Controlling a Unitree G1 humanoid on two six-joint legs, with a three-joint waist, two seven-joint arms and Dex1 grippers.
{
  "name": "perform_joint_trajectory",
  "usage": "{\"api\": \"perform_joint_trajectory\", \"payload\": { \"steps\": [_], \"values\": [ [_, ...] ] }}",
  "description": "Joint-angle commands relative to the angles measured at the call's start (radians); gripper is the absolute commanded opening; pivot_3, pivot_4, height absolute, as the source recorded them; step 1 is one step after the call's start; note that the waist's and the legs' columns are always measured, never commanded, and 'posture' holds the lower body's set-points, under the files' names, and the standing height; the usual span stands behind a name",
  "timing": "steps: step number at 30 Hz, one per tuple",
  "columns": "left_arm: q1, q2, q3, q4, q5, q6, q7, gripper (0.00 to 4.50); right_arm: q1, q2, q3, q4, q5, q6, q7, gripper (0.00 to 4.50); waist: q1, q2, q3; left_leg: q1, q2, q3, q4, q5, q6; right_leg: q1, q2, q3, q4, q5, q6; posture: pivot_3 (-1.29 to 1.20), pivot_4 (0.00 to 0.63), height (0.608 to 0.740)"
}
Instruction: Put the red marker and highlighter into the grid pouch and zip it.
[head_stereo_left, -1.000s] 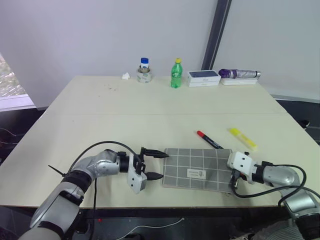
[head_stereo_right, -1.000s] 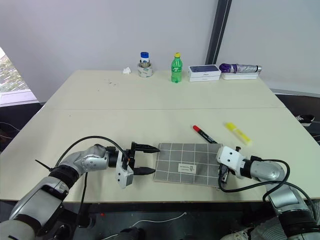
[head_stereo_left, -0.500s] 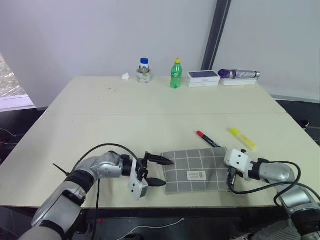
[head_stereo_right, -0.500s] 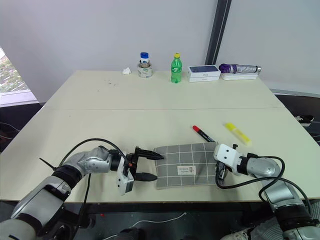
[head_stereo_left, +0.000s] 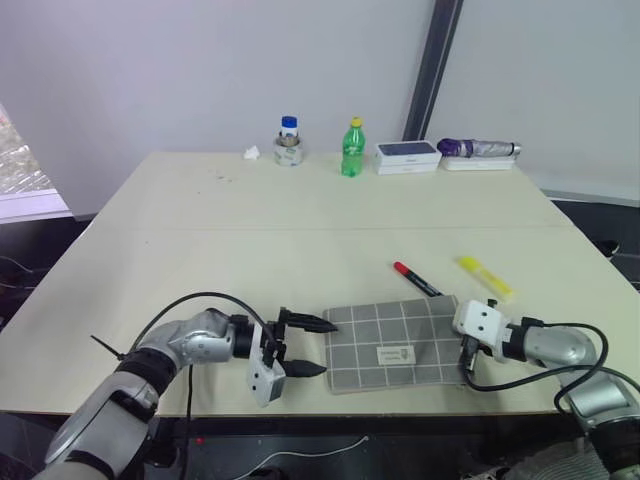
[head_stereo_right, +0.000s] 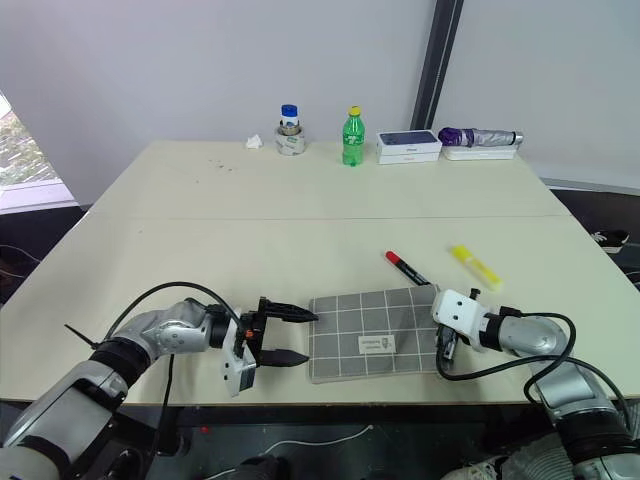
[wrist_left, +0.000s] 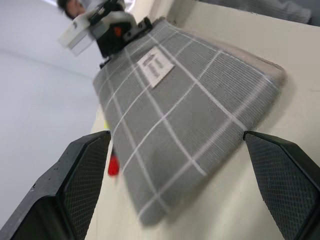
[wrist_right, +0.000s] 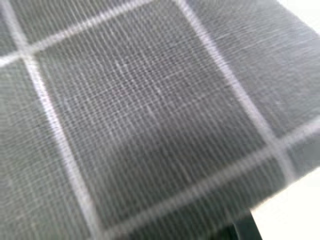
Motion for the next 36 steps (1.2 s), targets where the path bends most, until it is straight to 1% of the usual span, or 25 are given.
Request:
{"api": "perform_joint_trajectory", "payload": {
  "steps": [1,3,5,8,10,14,18,21,24,28,36],
  "values": [
    [0.030,0.024,-0.003,-0.011,0.004,0.018,-0.013,4.50,-0.004,-0.049,-0.027,0.031,-0.028,-0.025,-0.011,0.03,0.000,0.000,0.000,0.000,0.000,0.000,0.000,0.000,0.000,0.000,0.000,0.000,0.000,0.000,0.000,0.00,0.150,0.740],
    [0.036,0.024,-0.002,-0.019,0.001,0.025,-0.014,4.50,-0.019,-0.059,-0.030,0.041,-0.025,-0.035,-0.011,0.03,-0.001,0.000,0.000,0.000,0.000,0.000,0.000,0.000,0.000,0.000,0.000,0.000,0.000,0.000,0.000,0.00,0.150,0.740],
    [0.043,0.021,-0.001,-0.029,-0.003,0.031,-0.015,4.50,-0.036,-0.094,-0.010,0.070,-0.088,-0.109,-0.033,0.03,-0.001,0.001,0.000,0.000,0.000,0.000,0.000,0.000,0.000,0.000,0.000,0.000,0.000,0.000,0.000,0.00,0.150,0.740],
    [0.048,0.017,0.001,-0.041,-0.004,0.039,-0.014,4.50,-0.063,-0.097,-0.027,0.092,-0.074,-0.119,-0.042,0.03,-0.001,0.001,0.000,0.000,0.000,0.001,0.000,0.000,0.000,-0.001,0.000,0.000,0.000,0.000,0.000,0.00,0.150,0.740],
    [0.051,0.018,0.001,-0.046,-0.004,0.042,-0.014,4.50,-0.058,-0.119,-0.034,0.112,-0.073,-0.137,-0.036,0.03,0.000,0.001,0.000,0.000,0.000,0.001,0.000,0.000,0.000,-0.001,0.000,0.000,0.000,0.000,0.000,0.00,0.150,0.740],
    [0.052,0.019,-0.001,-0.050,0.003,0.041,-0.015,4.50,-0.022,-0.167,-0.082,0.116,-0.003,-0.116,0.024,0.03,0.000,0.002,0.000,0.000,0.000,0.001,0.000,0.000,0.000,-0.001,-0.001,0.000,0.000,0.000,0.000,0.00,0.150,0.740],
    [0.045,0.013,-0.010,-0.053,0.035,0.022,-0.012,4.50,0.084,-0.228,-0.141,-0.030,0.111,0.012,0.135,0.03,-0.001,0.002,-0.001,0.000,0.000,0.001,-0.001,0.000,0.000,-0.001,0.000,0.001,0.000,0.000,0.000,0.00,0.150,0.740],
    [0.031,-0.002,-0.015,-0.049,0.087,0.010,0.002,4.50,0.161,-0.216,-0.150,-0.205,0.143,0.135,0.125,0.03,-0.002,0.003,-0.001,0.000,0.000,0.001,-0.001,0.000,0.000,-0.001,0.000,0.001,0.000,0.000,0.000,0.00,0.150,0.740],
    [0.023,-0.011,-0.015,-0.038,0.122,0.007,0.021,4.50,0.177,-0.181,-0.136,-0.295,0.128,0.216,0.075,0.03,-0.002,0.004,-0.001,0.000,0.000,0.001,-0.001,0.000,0.000,0.000,0.000,0.001,0.000,0.000,0.000,0.00,0.150,0.740],
    [0.009,-0.019,-0.016,-0.030,0.156,0.008,0.047,4.50,0.188,-0.157,-0.109,-0.346,0.096,0.259,0.054,0.03,0.002,0.003,-0.001,0.000,0.000,0.000,-0.001,0.000,0.000,0.000,0.000,0.001,0.000,0.000,0.000,0.00,0.150,0.740],
    [-0.029,-0.052,-0.029,-0.018,0.175,0.008,0.073,4.50,0.173,-0.146,-0.083,-0.356,0.063,0.289,0.043,0.03,0.000,0.003,-0.001,0.000,-0.001,0.000,0.000,0.000,0.000,0.000,0.000,0.001,0.000,0.000,0.000,0.00,0.150,0.740]
  ]
}}
